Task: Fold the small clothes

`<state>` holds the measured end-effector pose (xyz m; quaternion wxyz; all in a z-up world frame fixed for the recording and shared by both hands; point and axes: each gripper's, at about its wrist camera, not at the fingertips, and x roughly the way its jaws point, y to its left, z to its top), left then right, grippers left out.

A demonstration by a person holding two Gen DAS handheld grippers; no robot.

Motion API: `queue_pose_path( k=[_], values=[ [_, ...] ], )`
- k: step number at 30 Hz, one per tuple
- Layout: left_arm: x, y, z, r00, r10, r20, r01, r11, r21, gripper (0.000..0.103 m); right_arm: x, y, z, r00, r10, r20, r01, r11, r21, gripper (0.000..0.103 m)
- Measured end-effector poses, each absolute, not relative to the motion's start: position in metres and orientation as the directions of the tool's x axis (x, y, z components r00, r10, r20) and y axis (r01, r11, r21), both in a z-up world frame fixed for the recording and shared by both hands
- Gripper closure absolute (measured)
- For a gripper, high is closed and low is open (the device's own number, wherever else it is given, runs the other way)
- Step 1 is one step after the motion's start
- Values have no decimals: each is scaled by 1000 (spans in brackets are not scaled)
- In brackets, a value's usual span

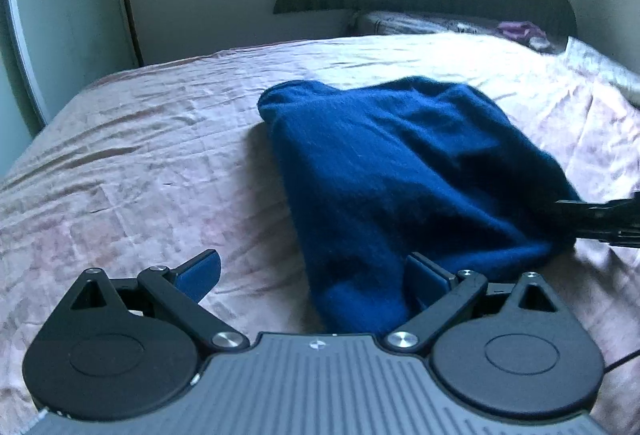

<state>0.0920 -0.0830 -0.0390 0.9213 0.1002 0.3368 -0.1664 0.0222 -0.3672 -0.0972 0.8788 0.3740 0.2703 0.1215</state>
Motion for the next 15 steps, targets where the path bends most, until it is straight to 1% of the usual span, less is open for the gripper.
queue_pose_path(
  k=[1, 2, 3, 4, 8, 10, 12, 13, 14, 15],
  values=[
    [96, -80, -39, 708, -257, -658, 375, 926, 42, 3, 20, -370, -92, 834, 403, -378, -20, 706, 707, 44],
    [99, -78, -39, 697, -274, -662, 376, 926, 13, 3, 18, -372, -86, 847, 379, -374, -19, 724, 690, 16],
    [103, -76, -40, 684, -295, -667, 376, 926, -24, 3, 19, -373, -81, 863, 353, -363, -24, 745, 667, 10],
    [107, -74, -40, 674, -312, -670, 373, 926, -55, 3, 21, -374, -76, 872, 339, -354, -38, 767, 641, 9],
    [123, -70, -39, 670, -344, -658, 347, 929, -132, 3, 55, -373, -72, 847, 354, -397, -68, 813, 579, 9],
    [132, -67, -40, 652, -367, -664, 340, 924, -177, 3, 76, -374, -77, 811, 418, -408, -97, 786, 611, 10],
    [136, -63, -45, 608, -428, -669, 349, 901, -258, 3, 89, -371, -86, 775, 488, -403, -123, 740, 661, 12],
    [136, -62, -49, 588, -451, -671, 355, 890, -286, 3, 93, -368, -90, 760, 516, -394, -141, 724, 675, 14],
    [134, -62, -52, 582, -464, -668, 362, 883, -298, 3, 94, -364, -93, 751, 537, -385, -161, 713, 682, 15],
    [129, -62, -55, 601, -463, -652, 376, 883, -282, 3, 95, -360, -95, 749, 545, -377, -176, 712, 680, 15]
  ],
)
